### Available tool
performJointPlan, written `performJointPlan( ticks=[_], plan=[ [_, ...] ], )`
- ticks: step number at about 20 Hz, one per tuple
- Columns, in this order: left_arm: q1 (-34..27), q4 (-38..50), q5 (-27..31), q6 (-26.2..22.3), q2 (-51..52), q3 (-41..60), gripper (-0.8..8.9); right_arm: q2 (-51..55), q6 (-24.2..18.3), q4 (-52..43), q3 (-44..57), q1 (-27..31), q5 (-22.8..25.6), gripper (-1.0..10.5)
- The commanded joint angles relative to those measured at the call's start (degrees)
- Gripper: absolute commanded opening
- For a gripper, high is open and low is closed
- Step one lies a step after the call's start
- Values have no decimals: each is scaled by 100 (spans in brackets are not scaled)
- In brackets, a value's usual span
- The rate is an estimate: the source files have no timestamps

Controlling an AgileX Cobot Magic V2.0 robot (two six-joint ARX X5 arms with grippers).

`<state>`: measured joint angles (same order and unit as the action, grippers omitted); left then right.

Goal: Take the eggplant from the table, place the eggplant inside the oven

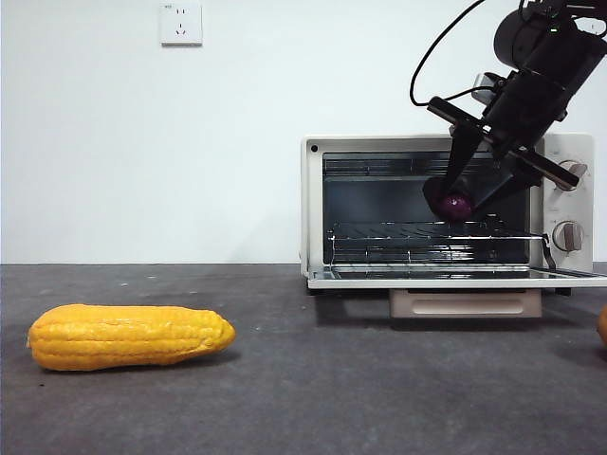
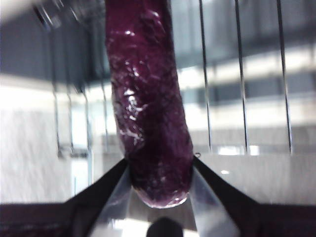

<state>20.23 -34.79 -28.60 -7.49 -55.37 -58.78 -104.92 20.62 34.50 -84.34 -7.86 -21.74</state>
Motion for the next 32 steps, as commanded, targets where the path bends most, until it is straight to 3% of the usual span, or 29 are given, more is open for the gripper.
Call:
performJointPlan(
  ticks=[1,3,5,6,21,25,32],
  plan=[
    [13,13,-4,-61,11,24,-6,-109,192,-168,-26,2,245,3],
    [13,11,-4,-61,11,24,-6,-109,181,-199,-26,2,437,22],
    [13,11,-4,-61,11,24,-6,-109,188,-295,-26,2,599,230],
    [13,9,-7,-59,11,24,-6,-109,186,-354,-26,2,682,262],
    [13,-127,13,-61,11,24,-6,-44,149,-398,-26,0,669,263],
    [13,-116,13,-63,11,24,-6,313,-81,-72,-28,-4,468,263],
    [13,-109,11,-127,11,24,-6,1657,-990,1202,-31,-7,258,262]
  ],
)
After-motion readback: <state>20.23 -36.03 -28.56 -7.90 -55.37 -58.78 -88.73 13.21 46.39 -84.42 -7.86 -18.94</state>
